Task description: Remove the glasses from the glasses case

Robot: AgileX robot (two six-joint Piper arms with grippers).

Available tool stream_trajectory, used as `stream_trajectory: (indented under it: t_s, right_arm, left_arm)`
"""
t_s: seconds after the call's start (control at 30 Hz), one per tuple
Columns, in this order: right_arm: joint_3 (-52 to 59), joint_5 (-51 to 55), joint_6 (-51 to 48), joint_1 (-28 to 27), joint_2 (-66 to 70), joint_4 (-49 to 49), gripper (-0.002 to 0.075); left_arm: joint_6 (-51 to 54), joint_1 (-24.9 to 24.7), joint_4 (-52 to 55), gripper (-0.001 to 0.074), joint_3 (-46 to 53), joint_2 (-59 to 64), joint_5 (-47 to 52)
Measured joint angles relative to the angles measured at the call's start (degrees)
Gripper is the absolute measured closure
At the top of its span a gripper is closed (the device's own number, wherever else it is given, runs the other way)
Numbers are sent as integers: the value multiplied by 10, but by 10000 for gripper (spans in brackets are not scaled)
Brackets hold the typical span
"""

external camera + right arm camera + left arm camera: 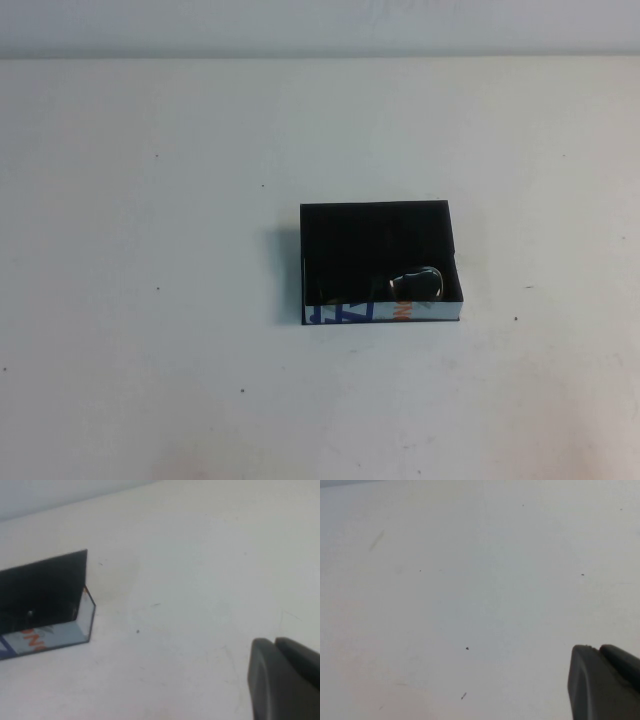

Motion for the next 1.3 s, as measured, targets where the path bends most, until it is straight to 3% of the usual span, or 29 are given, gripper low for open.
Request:
stream_trajectory:
  t_s: [0.4, 0.63, 0.9, 1.17, 1.3]
  right_arm:
    - [-237, 121, 0, 0, 2, 28, 743]
    - [-258, 129, -2, 0, 90, 40, 743]
    - [-391, 160, -149, 7, 276, 43, 743]
    - [-605, 277, -259, 88, 515, 37, 743]
    - [-694, 359, -366, 131, 633, 32, 743]
  left_arm:
    - [0, 0, 0, 739, 0, 0, 0]
    - [0, 0, 0, 739, 0, 0, 0]
    - [0, 0, 0, 739, 0, 0, 0]
    - [0, 0, 0, 739, 0, 0, 0]
    - [0, 0, 0, 739, 0, 0, 0]
